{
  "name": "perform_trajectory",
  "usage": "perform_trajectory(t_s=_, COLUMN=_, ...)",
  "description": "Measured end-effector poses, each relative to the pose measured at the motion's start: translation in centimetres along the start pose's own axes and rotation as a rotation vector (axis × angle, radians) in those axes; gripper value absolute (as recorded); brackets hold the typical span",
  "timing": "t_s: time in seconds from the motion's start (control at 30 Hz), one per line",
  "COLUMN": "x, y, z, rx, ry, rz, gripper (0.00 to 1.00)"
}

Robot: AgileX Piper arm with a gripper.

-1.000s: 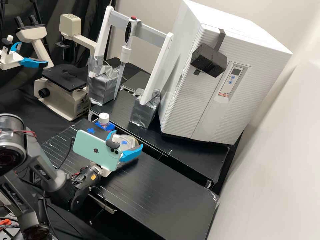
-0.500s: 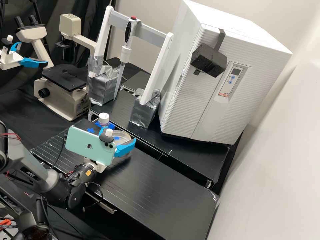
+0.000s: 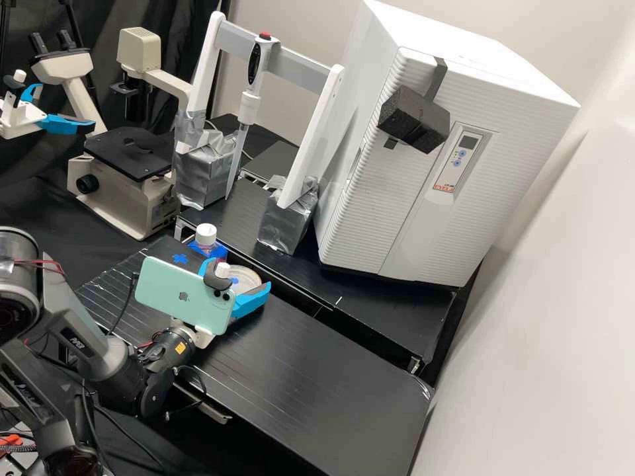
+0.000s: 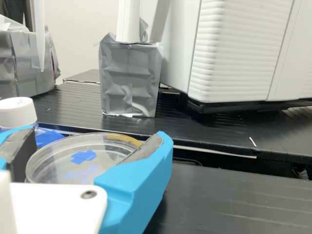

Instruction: Close the lid

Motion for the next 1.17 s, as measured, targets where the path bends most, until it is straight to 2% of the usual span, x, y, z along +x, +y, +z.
perform_trajectory(t_s=0.23, x=-0.1, y=0.0, z=0.0, rx=-0.006, ry=-0.001, rz=0.0, gripper=1.0)
perform_trajectory(t_s=0.5, x=-0.5, y=0.3, z=-0.9, rx=-0.04, ry=0.034, rz=0.006, gripper=1.0)
perform_trajectory(t_s=0.6, x=-0.7, y=0.5, z=-1.4, rx=-0.053, ry=0.052, rz=0.023, gripper=1.0)
perform_trajectory(t_s=0.73, x=-1.0, y=0.8, z=-2.1, rx=-0.043, ry=0.078, rz=0.045, gripper=1.0)
perform_trajectory(t_s=0.87, x=-1.2, y=1.2, z=-2.9, rx=-0.051, ry=0.094, rz=0.093, gripper=1.0)
perform_trajectory(t_s=0.9, x=-1.1, y=1.5, z=-3.1, rx=-0.035, ry=0.064, rz=0.145, gripper=1.0)
perform_trajectory(t_s=0.97, x=-1.0, y=1.8, z=-3.4, rx=-0.026, ry=0.035, rz=0.216, gripper=1.0)
perform_trajectory(t_s=1.0, x=-0.9, y=1.9, z=-3.5, rx=0.001, ry=0.036, rz=0.248, gripper=1.0)
perform_trajectory(t_s=1.07, x=-0.8, y=2.0, z=-3.4, rx=0.037, ry=0.031, rz=0.274, gripper=1.0)
perform_trajectory(t_s=1.17, x=-0.4, y=2.0, z=-2.9, rx=0.07, ry=0.044, rz=0.274, gripper=1.0)
